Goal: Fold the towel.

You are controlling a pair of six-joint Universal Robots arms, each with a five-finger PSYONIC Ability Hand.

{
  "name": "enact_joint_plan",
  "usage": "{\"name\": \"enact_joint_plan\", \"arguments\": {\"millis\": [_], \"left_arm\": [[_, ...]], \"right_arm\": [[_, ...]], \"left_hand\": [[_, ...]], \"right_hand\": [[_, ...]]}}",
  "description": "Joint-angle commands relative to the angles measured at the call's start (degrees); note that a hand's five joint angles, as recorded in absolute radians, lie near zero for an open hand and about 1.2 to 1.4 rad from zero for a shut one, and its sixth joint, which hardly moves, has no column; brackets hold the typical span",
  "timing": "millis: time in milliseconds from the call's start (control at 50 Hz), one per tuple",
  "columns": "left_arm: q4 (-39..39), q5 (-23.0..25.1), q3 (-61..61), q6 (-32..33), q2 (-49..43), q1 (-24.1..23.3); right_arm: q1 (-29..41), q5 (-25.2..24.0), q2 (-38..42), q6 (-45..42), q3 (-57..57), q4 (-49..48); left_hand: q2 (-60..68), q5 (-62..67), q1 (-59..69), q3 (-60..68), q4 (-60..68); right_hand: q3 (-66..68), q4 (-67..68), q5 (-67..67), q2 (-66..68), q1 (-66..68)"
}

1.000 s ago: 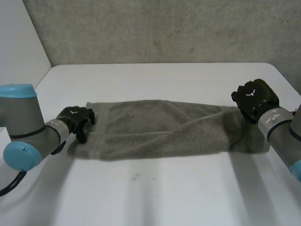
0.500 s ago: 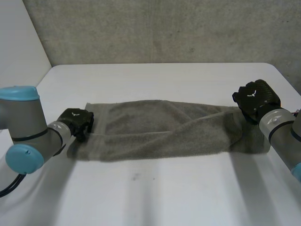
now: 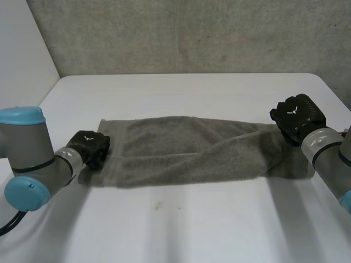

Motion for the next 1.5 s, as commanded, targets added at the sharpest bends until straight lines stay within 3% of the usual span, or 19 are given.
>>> {"name": "enact_joint_plan", "arguments": {"millis": [20,40,60,80,180,520,940,1000,1260,1500], "left_arm": [[4.06,0.02,-1.39,0.16,0.72,0.01],[4.76,-0.07,-1.47,0.16,0.81,0.01],[4.77,-0.07,-1.47,0.16,0.81,0.01],[5.03,-0.33,-1.47,0.16,0.90,-0.08],[5.21,-0.16,-1.39,0.07,1.51,0.01],[5.21,0.11,-1.30,0.16,-0.51,-0.08],[6.00,0.11,-1.30,0.16,-0.77,-0.08],[6.44,0.11,-1.39,0.16,-0.77,-0.08],[6.62,0.02,-1.56,0.16,-0.86,-0.08],[6.62,0.11,-1.83,0.33,-1.83,-0.08]], "right_arm": [[0.12,0.06,0.06,0.00,0.08,0.00],[0.12,0.06,0.06,0.00,0.08,0.00],[0.12,0.06,-0.03,0.00,0.08,0.00],[0.12,0.06,-0.03,0.00,0.08,0.00],[0.20,0.06,0.06,0.00,0.26,0.00],[0.38,0.24,0.24,-0.17,0.35,0.00],[0.56,0.33,0.68,-0.61,0.96,-0.09],[0.56,0.33,0.76,-0.70,0.96,-0.09],[0.56,0.42,0.85,-0.70,0.96,-0.18],[0.47,0.42,1.29,-0.79,0.87,-0.18]], "left_hand": [[6.97,7.23,6.91,7.02,7.09],[-4.72,-4.46,-4.78,-4.67,-4.60],[-4.84,-4.58,-4.89,-4.79,-4.72],[-14.00,-13.74,-14.06,-13.95,-13.88],[-18.30,-18.03,-18.35,-18.24,-18.17],[-2.83,-2.57,-2.89,-2.78,-2.71],[-6.19,-5.92,-6.24,-6.13,-6.06],[-11.06,-10.80,-11.12,-11.01,-10.94],[4.90,5.16,4.84,4.95,5.02],[9.45,9.72,9.40,9.51,9.58]], "right_hand": [[11.90,11.43,12.98,12.19,23.99],[11.90,11.43,12.98,12.19,23.99],[11.90,11.43,12.98,12.19,23.99],[11.90,11.43,12.98,12.19,23.99],[11.90,11.43,12.98,12.19,23.99],[11.90,11.43,12.98,12.19,23.99],[11.90,11.43,12.98,12.19,23.99],[11.90,11.43,12.98,12.19,23.99],[11.90,11.43,12.98,12.19,23.99],[11.90,11.43,12.98,12.19,23.99]]}}
